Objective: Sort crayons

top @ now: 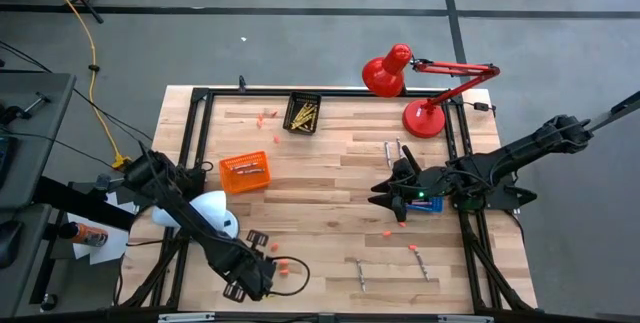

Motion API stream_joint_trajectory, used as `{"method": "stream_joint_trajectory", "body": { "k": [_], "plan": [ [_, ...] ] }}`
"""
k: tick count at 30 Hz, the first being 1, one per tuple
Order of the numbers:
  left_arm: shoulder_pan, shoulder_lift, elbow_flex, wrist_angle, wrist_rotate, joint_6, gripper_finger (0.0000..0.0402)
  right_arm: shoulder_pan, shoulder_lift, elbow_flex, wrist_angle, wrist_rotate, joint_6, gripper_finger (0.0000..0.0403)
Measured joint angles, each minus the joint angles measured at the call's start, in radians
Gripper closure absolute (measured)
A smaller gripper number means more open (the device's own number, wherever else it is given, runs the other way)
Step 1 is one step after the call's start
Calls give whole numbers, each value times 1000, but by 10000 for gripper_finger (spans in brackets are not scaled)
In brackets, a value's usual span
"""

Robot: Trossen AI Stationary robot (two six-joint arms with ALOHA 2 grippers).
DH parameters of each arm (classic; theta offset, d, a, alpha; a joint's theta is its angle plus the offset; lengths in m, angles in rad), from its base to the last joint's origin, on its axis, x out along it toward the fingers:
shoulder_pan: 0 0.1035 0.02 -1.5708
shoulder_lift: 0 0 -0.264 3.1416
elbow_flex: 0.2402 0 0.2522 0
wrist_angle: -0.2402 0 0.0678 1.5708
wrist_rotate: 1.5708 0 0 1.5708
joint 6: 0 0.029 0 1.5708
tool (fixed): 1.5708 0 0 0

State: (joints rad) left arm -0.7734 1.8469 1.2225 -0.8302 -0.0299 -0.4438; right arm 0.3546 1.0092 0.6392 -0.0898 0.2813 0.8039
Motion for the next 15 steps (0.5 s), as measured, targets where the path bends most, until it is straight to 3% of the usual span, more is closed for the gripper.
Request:
{"method": "stream_joint_trajectory", "body": {
  "k": [15],
  "plan": [
    [1, 1, -87, 82, 47, -61, 312, 0, 0, 0, -8, 1, 0, 202]
  ]
}}
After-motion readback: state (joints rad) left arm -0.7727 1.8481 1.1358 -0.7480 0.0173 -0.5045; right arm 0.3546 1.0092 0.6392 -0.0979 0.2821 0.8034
